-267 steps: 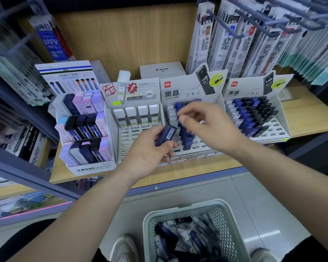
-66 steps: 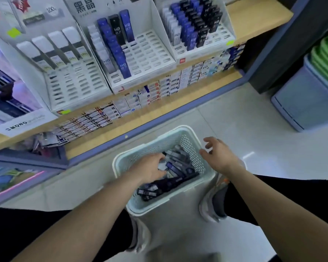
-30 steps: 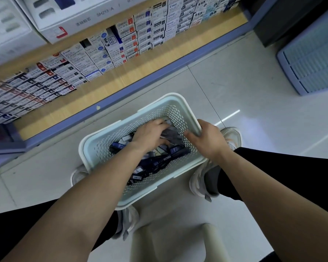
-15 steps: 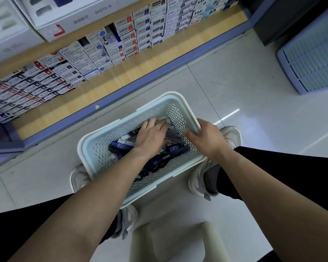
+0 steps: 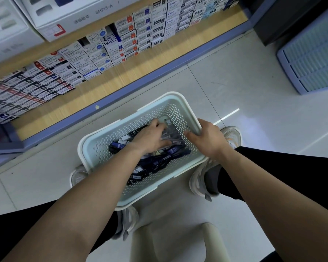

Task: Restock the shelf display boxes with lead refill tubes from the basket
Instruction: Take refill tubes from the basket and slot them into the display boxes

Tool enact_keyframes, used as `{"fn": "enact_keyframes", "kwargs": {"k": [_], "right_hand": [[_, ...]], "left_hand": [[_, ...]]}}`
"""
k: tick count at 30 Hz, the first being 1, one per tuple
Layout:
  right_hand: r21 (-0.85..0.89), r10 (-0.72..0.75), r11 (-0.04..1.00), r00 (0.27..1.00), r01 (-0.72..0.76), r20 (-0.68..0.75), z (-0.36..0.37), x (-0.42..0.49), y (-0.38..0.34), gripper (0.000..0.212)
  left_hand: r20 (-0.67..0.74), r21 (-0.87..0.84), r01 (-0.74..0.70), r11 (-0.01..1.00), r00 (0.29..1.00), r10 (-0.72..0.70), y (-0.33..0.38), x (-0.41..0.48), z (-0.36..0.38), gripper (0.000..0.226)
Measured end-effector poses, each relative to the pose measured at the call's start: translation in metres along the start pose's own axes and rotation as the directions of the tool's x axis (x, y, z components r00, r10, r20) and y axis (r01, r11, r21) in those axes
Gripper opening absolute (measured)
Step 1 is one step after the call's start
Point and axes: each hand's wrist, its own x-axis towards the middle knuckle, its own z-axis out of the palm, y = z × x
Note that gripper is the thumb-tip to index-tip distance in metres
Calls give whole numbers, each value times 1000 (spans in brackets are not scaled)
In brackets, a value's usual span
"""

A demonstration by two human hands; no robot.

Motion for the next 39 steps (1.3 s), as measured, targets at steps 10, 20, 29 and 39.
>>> {"fn": "enact_keyframes", "kwargs": {"k": [10,20,29,39], "right_hand": [[-3,4,1000,1000,-4,11,-1,0,0,22],[-13,20,1000,999,-20,25,-1,1,0,23],[-52,11,999,1000,-10,21,-4,-2,-2,21],[-28,-39,999,992,36,-116,-29,-18,-18,37]], "left_hand": [[-25,38,10,999,1000,-9,6,-7,8,69],[52,28,24,999,998,-25,3,-5,13,67],[63,-109,88,990,995,-82,9,-16,3,67],[-5,-415,153,897,985,-171,38,-74,-52,30]]}}
